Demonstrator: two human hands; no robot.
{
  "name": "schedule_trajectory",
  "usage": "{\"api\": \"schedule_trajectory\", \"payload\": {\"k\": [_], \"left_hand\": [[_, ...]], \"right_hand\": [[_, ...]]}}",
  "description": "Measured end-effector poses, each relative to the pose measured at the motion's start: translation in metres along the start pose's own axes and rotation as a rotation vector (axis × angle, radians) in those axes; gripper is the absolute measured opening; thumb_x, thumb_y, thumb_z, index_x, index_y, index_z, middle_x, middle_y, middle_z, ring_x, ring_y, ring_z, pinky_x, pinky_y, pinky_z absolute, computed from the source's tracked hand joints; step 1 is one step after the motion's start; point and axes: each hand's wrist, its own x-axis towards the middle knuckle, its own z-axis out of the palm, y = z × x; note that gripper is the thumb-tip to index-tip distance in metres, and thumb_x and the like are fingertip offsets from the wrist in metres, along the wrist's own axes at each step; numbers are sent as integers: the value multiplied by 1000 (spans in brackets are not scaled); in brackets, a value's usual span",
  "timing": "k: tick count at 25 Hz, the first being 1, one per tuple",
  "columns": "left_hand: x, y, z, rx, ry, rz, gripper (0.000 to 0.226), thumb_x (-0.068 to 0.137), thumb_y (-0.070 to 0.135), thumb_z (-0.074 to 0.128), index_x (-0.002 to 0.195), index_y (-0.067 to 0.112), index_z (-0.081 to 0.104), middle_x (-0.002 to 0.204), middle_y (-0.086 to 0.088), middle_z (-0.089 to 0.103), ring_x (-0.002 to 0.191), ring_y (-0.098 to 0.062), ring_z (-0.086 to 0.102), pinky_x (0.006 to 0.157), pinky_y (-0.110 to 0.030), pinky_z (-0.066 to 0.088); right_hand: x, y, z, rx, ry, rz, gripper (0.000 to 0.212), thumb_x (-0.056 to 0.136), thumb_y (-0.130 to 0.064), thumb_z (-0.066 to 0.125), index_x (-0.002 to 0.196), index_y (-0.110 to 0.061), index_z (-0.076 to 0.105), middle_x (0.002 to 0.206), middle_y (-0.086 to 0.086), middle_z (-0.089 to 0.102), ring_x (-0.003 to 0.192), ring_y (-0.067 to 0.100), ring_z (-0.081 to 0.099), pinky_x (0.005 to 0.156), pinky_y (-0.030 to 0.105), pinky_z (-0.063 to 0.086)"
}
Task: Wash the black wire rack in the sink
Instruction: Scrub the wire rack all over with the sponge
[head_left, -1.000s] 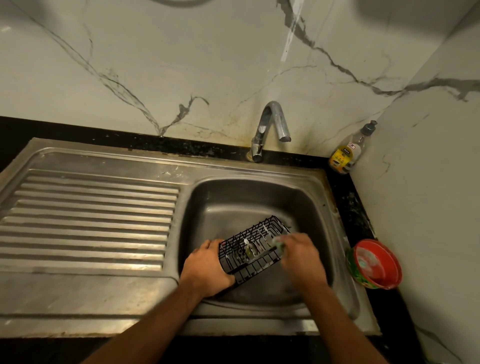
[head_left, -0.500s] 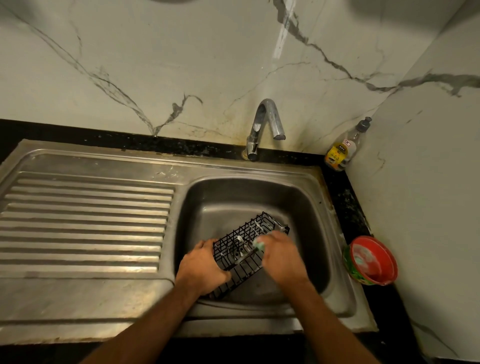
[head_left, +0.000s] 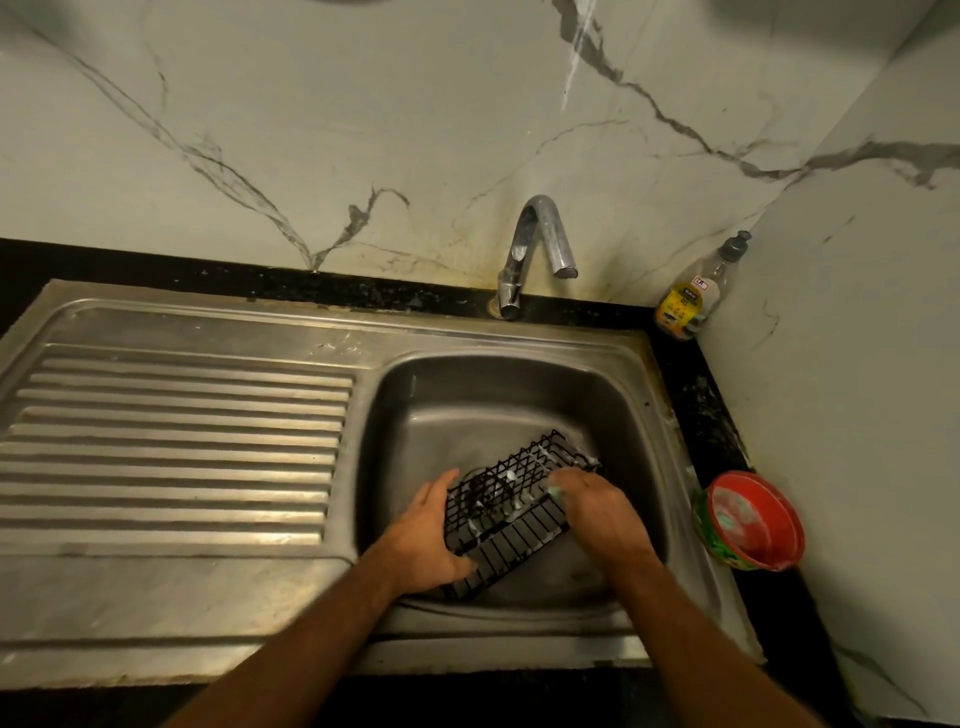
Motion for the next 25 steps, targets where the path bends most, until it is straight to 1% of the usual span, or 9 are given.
{"api": "schedule_trajectory", "payload": {"k": [3, 7, 10, 12, 14, 16, 20, 22, 25], "left_hand": [[1, 1, 4, 51, -75, 93, 135, 62, 52, 83, 162, 30, -4, 158, 4, 27, 141, -18, 40, 119, -26, 29], [3, -3, 4, -54, 31, 119, 124, 59, 41, 91, 160, 29, 19, 152, 11, 41, 138, -8, 42, 112, -15, 28], [3, -6, 2, -152, 142, 131, 112, 49, 44, 92, 148, 38, 39, 134, 21, 55, 125, -3, 54, 110, -23, 42], [2, -7, 1, -190, 172, 139, 108, 45, 47, 90, 142, 41, 43, 126, 23, 61, 118, -1, 58, 106, -29, 48], [3, -8, 1, -207, 180, 146, 108, 43, 50, 90, 141, 41, 45, 124, 22, 63, 116, 1, 60, 104, -30, 49], [2, -9, 2, -214, 185, 133, 109, 43, 52, 92, 141, 40, 45, 125, 23, 62, 116, 2, 59, 105, -29, 49], [3, -10, 2, -249, 179, 113, 113, 46, 52, 94, 146, 35, 43, 130, 22, 59, 118, 1, 58, 106, -24, 46], [3, -9, 1, -256, 184, 115, 113, 47, 51, 95, 145, 33, 44, 129, 20, 58, 118, 0, 58, 104, -21, 46], [2, -8, 1, -266, 190, 134, 106, 47, 46, 95, 140, 33, 48, 119, 26, 59, 114, 0, 60, 98, -14, 46]], "right_hand": [[-3, 10, 3, 84, 4, 141, 29, 98, -14, 53, 125, -25, 61, 123, 5, 66, 108, 20, 63, 95, 29, 47], [-5, -9, 4, 233, 28, 217, 35, 99, -7, 48, 130, -19, 58, 136, 5, 54, 106, 22, 64, 97, 35, 52], [-21, -48, 10, 265, -2, 23, 35, 100, -23, 44, 134, -20, 53, 143, -2, 37, 108, 23, 62, 102, 35, 47], [-32, -71, 6, 276, -22, -140, 42, 97, -33, 37, 133, -22, 56, 138, -3, 46, 110, 22, 60, 99, 31, 47], [-31, -73, 3, 226, 13, -257, 47, 92, -31, 37, 129, -20, 63, 125, 0, 62, 105, 23, 64, 92, 31, 51], [-22, -55, -2, 210, 95, -226, 41, 93, -22, 43, 124, -16, 69, 115, 5, 69, 101, 23, 66, 91, 28, 52], [-8, -28, -8, 217, 152, 0, 31, 99, -14, 50, 124, -13, 68, 121, 5, 62, 100, 19, 64, 93, 24, 48], [-10, -49, -5, 271, 101, -100, 31, 97, -13, 49, 120, -14, 70, 119, 4, 61, 102, 19, 62, 92, 26, 49], [-28, -80, 5, 312, 112, -395, 31, 87, -19, 50, 106, -19, 76, 107, 0, 70, 94, 16, 65, 87, 25, 51]]}}
